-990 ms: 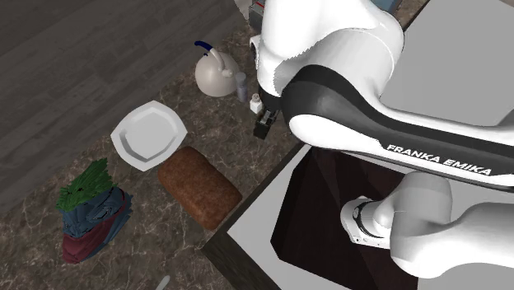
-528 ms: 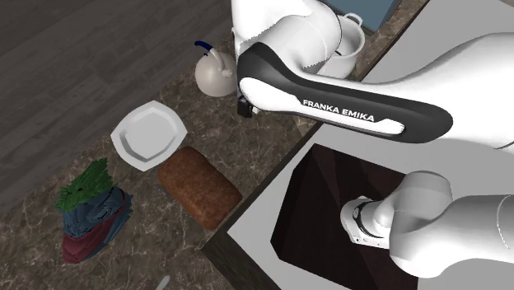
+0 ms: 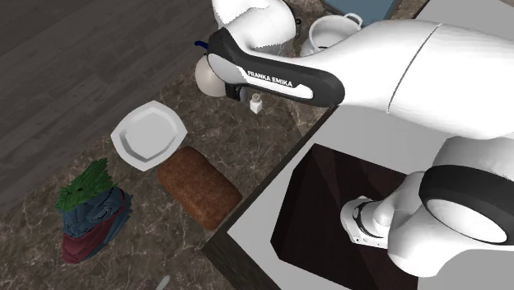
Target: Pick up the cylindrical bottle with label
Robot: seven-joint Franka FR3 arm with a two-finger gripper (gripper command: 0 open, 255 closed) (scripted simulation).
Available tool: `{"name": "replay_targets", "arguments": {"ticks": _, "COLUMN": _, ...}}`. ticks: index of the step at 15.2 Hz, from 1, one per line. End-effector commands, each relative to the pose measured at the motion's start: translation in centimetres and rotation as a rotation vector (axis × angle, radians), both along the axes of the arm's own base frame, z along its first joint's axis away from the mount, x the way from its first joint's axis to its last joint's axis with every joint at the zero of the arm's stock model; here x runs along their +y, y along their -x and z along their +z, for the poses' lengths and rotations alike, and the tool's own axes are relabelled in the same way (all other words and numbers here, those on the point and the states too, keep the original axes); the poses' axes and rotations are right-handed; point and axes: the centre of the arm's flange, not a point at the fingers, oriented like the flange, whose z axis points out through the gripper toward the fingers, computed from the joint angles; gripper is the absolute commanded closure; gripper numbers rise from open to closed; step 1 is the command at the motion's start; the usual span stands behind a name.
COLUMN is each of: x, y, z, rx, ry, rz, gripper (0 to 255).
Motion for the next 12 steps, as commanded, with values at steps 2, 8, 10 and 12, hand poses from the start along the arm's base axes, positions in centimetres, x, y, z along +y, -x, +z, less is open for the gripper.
{"name": "replay_targets", "arguments": {"ticks": 2, "x": -2.7, "y": -2.4, "z": -1.9, "rx": 0.016, "ry": 0.005, "rz": -0.013, "gripper": 0}}
{"name": "replay_targets", "arguments": {"ticks": 8, "x": -7.8, "y": -7.2, "z": -5.9, "rx": 0.047, "ry": 0.016, "rz": -0.041, "gripper": 0}}
{"name": "replay_targets", "arguments": {"ticks": 10, "x": -8.7, "y": -8.0, "z": -6.6, "rx": 0.052, "ry": 0.017, "rz": -0.046, "gripper": 0}}
{"name": "replay_targets", "arguments": {"ticks": 12, "x": -8.7, "y": -8.0, "z": -7.7, "rx": 0.052, "ry": 0.017, "rz": -0.046, "gripper": 0}}
